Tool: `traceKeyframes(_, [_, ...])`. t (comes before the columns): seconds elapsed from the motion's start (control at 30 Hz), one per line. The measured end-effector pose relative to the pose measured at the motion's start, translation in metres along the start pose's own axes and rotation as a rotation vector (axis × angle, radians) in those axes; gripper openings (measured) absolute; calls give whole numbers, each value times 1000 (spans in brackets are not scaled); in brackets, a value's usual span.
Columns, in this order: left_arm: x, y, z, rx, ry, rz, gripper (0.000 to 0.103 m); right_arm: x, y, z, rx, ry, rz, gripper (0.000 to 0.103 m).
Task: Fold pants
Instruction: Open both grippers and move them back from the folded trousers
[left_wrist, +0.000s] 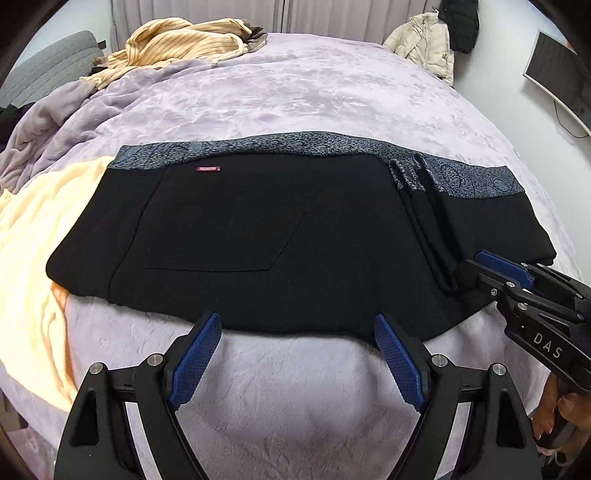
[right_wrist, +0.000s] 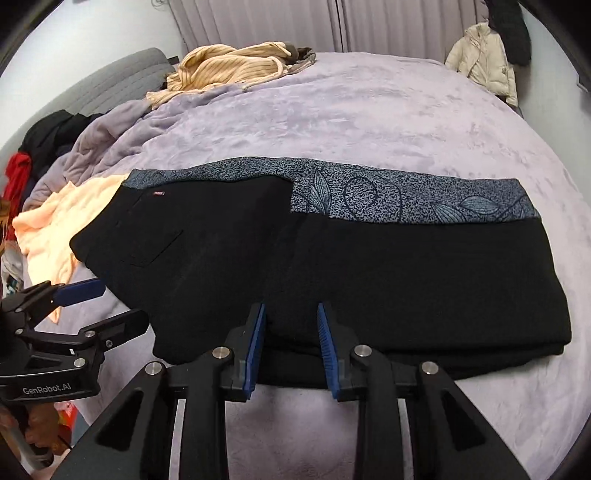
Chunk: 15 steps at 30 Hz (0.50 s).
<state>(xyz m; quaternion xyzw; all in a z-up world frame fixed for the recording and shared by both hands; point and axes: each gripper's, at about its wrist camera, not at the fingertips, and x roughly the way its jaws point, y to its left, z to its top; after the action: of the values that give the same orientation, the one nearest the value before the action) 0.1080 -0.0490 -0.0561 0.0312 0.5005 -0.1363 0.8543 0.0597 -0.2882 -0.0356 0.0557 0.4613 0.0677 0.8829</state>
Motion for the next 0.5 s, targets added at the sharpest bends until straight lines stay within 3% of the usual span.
traceKeyframes(0.27, [-8,4,-9,-2,-5,3,86,-15,-10,-16,116,14,88,32])
traceKeyframes(0.5, [-20,16,-19,1,-27,-1,86,-20,8,-26,146,16,80,32])
